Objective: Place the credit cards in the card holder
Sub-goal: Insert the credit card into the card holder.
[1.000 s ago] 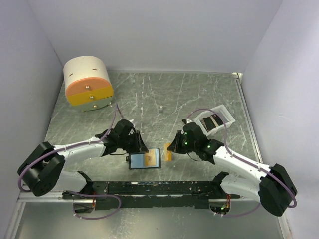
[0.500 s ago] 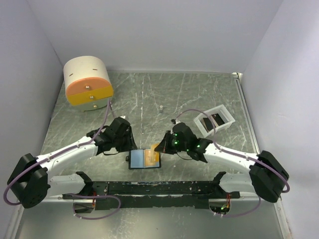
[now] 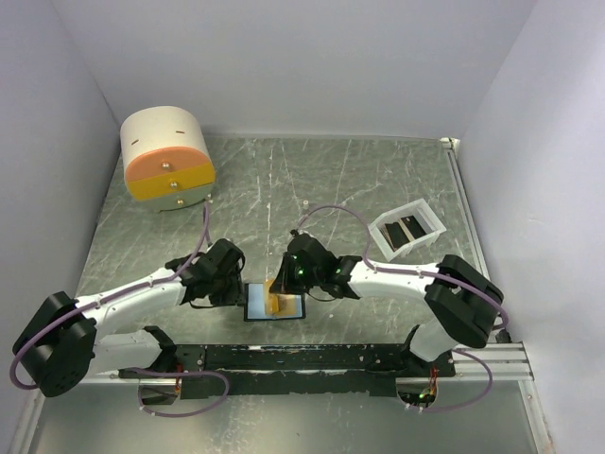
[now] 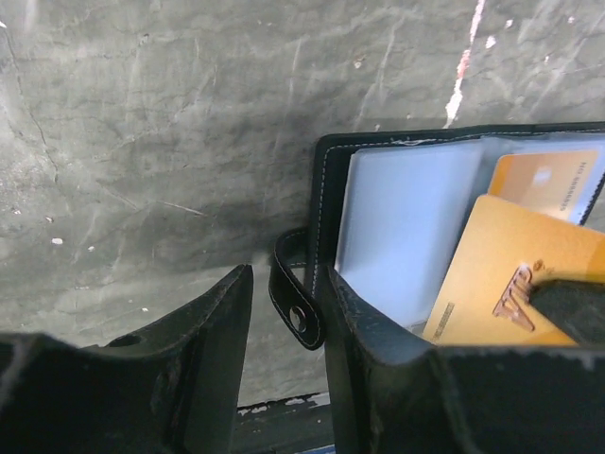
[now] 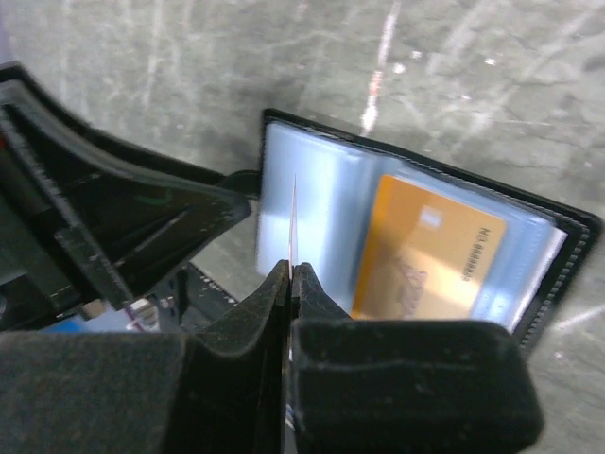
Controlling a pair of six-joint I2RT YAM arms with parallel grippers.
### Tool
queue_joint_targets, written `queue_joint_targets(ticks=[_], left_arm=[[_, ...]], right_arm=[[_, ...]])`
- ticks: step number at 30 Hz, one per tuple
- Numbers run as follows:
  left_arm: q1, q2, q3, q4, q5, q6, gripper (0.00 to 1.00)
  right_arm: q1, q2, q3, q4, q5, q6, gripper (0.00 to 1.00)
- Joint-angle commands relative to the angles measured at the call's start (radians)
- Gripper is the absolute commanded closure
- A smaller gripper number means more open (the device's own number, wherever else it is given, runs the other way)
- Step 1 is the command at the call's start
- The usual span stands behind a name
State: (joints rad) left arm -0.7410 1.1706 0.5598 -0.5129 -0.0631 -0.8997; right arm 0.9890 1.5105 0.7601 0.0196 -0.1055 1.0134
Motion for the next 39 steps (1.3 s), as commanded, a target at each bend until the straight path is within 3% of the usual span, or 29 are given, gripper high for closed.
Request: queue_joint_targets(ticks=[1, 3, 8, 13, 24, 32, 39], left_arm=[[0.007, -0.024, -0.032, 0.058, 0.007, -0.019, 0.56], [0.007, -0.025, -0.036, 0.063, 0.001, -0.021, 0.60], [0.009, -0.004, -0.044, 0.070, -0.009, -0.013, 0.81], [0.008, 0.018, -0.049, 0.088, 0.006, -0.010, 0.93], [0.008, 0.002, -0.095, 0.130, 0.055, -0.033, 0.93], [0.008, 0.021, -0.118, 0.167, 0.079, -0.041, 0.93], [0.008, 0.017, -0.121, 0.162, 0.076, -0.045, 0.93]], right_arm=[[0.002, 0.029, 0.010, -0.087, 0.075, -0.015, 1.00], [0.001, 0.030, 0.017, -0.134, 0.112, -0.025, 1.00], [0.001, 0.013, 0.017, -0.200, 0.174, -0.041, 1.00], [0.001, 0.014, 0.033, -0.246, 0.203, -0.054, 1.00], [-0.004, -0.057, -0.044, -0.054, 0.108, -0.119, 1.00], [-0.059, -0.128, -0.197, 0.211, 0.031, -0.087, 1.00], [-0.091, -0.165, -0.246, 0.261, 0.042, -0.049, 1.00]])
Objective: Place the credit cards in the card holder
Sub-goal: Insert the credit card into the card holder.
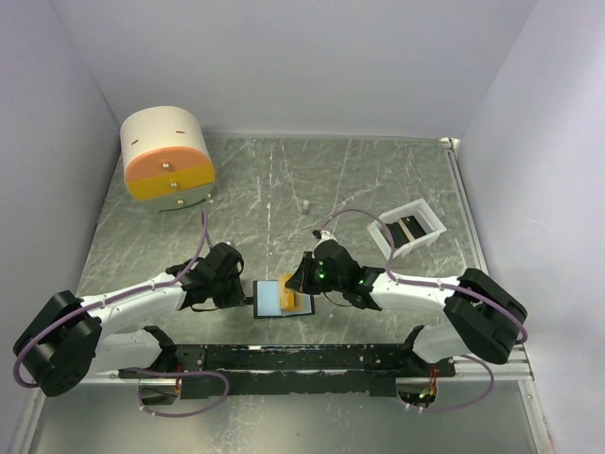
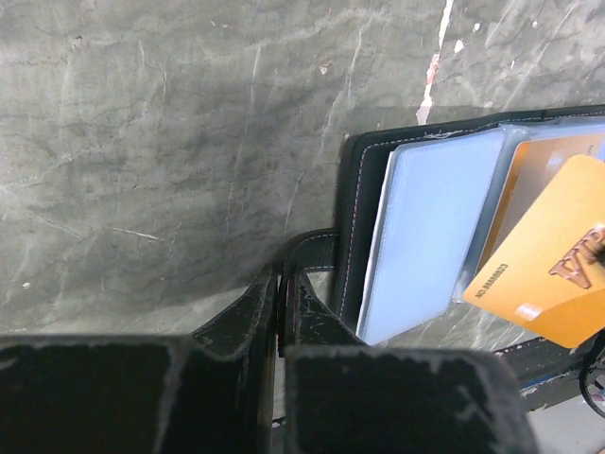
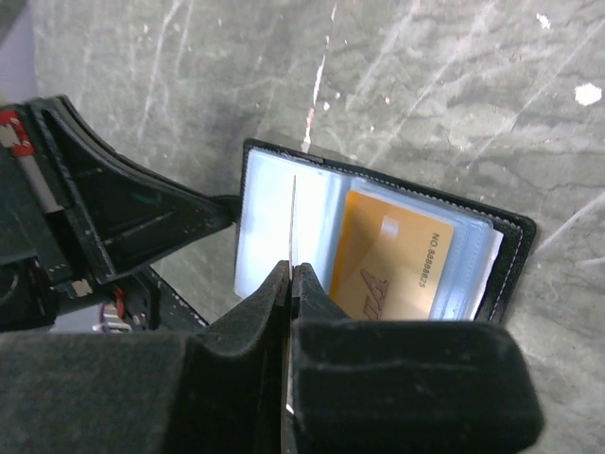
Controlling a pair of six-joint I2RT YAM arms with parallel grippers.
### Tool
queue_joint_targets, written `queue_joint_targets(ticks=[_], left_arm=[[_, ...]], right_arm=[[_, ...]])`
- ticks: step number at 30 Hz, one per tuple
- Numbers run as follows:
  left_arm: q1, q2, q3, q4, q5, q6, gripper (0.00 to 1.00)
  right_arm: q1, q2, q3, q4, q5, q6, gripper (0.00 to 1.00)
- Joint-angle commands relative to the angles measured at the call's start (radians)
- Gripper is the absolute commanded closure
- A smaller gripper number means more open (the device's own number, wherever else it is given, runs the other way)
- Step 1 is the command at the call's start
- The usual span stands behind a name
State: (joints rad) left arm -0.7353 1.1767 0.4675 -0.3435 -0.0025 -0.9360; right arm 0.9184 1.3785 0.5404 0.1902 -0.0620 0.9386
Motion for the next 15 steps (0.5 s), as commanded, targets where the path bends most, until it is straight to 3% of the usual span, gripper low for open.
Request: queue_joint_targets(ticks=[1, 15], left_arm=[[0.003, 0.012, -0.029, -0.008, 0.014, -0.009, 0.93], [0.002, 0.038, -0.027, 0.006, 0.028, -0.005, 0.93]], right_arm=[[-0.028, -0.035, -0.036, 0.102, -0.003, 0.033, 1.00], [-0.067, 0.085, -0.108, 0.301, -0.073, 0.104, 1.00]])
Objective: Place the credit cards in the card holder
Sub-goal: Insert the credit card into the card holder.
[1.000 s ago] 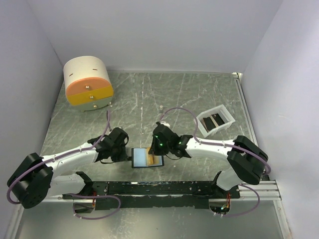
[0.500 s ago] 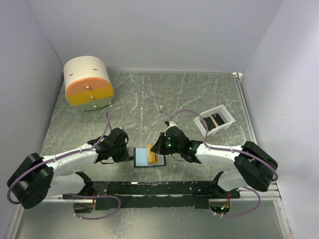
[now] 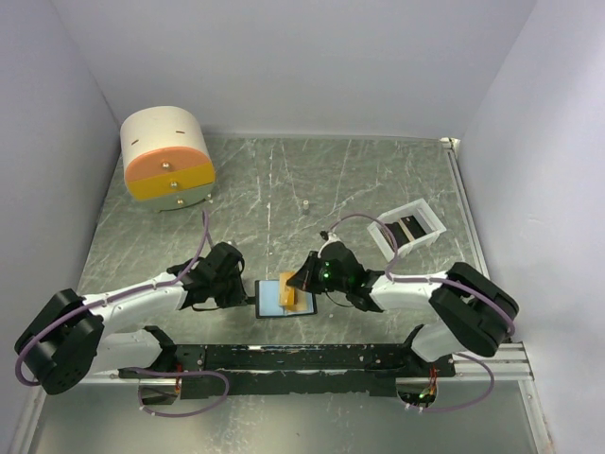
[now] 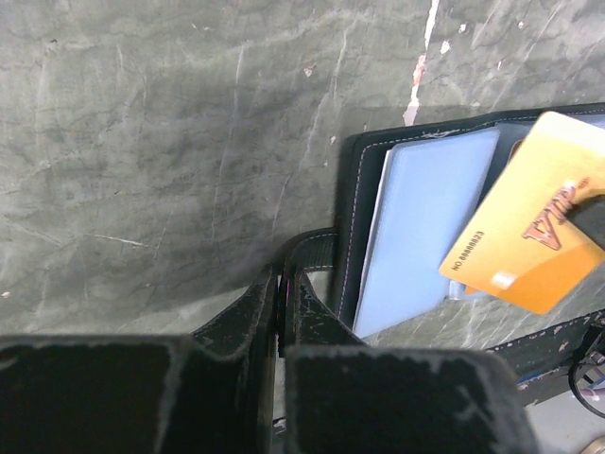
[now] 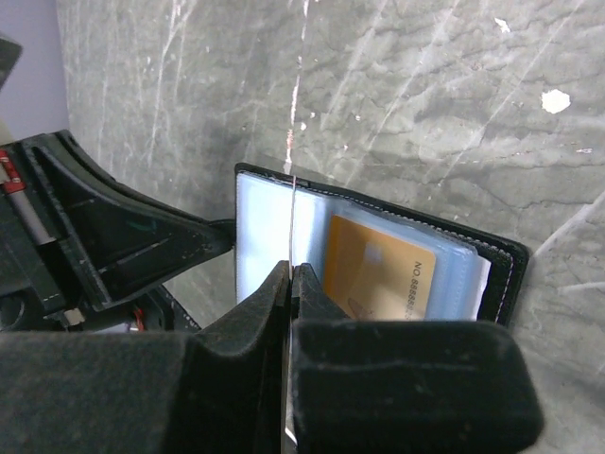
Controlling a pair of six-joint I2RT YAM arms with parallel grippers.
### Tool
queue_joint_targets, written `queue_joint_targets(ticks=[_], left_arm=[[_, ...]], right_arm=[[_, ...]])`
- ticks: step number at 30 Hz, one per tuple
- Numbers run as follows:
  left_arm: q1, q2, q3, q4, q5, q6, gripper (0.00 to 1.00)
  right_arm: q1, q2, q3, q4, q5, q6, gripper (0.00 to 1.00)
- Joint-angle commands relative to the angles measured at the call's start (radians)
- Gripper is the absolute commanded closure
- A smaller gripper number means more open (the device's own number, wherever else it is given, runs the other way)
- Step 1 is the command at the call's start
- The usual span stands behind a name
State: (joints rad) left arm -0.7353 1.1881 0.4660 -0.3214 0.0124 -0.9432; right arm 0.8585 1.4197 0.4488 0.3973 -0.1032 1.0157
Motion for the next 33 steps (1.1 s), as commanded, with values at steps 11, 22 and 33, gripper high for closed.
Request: queue_joint_targets(ticks=[11, 22, 33], left_arm=[[0.002, 0.020, -0.023, -0.025, 0.010, 0.005, 0.93], [0.003, 0.018, -0.038, -0.010, 0.013, -0.002, 0.93], [0.001, 0.016, -0.043, -0.008, 0.014, -0.006, 0.93]], right_arm=[[-0.022, 0.012, -0.067, 0.120, 0.011, 0.041, 1.00], [-0.050, 0.051, -0.091, 0.198, -0.015, 0.059, 1.00], [-0.046, 0.079, -0.125, 0.260, -0.035, 0.087, 1.00]])
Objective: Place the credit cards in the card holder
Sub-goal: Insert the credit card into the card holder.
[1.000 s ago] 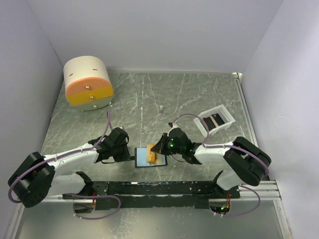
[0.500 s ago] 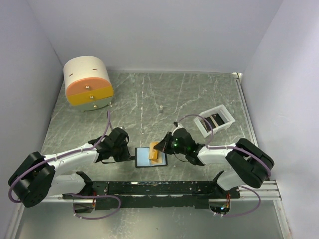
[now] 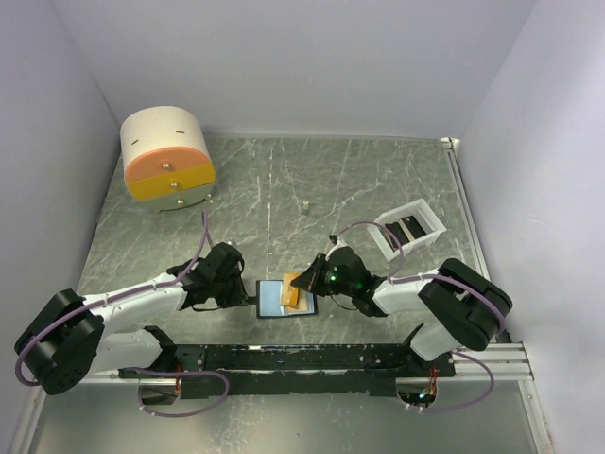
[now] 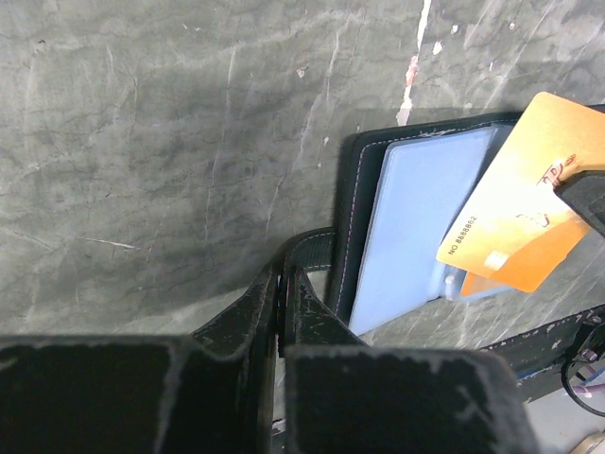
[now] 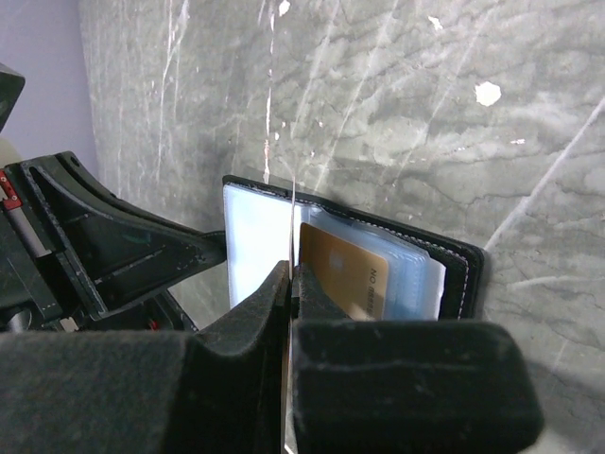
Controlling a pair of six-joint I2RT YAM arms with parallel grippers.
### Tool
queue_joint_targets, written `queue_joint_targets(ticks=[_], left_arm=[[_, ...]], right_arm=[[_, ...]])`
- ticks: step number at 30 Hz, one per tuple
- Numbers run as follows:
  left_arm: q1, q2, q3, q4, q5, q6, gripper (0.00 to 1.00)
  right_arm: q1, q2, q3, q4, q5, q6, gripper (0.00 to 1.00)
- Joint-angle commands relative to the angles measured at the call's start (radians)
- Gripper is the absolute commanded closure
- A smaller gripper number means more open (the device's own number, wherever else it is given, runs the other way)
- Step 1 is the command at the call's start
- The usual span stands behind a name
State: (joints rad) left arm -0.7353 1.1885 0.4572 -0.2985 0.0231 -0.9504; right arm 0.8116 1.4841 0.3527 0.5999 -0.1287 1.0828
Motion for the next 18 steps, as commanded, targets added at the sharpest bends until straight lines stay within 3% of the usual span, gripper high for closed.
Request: queue_joint_targets(ticks=[1, 18], left_arm=[[0.001, 0.017, -0.034, -0.032, 0.002, 0.001, 0.93], [0.002, 0.016, -0.040, -0.024, 0.010, -0.004, 0.93]], right_arm=[[0.000, 0.017, -0.035, 0.067, -0.011, 0.024, 1.00], [0.000, -0.005, -0.051, 0.078, 0.063, 0.028, 1.00]])
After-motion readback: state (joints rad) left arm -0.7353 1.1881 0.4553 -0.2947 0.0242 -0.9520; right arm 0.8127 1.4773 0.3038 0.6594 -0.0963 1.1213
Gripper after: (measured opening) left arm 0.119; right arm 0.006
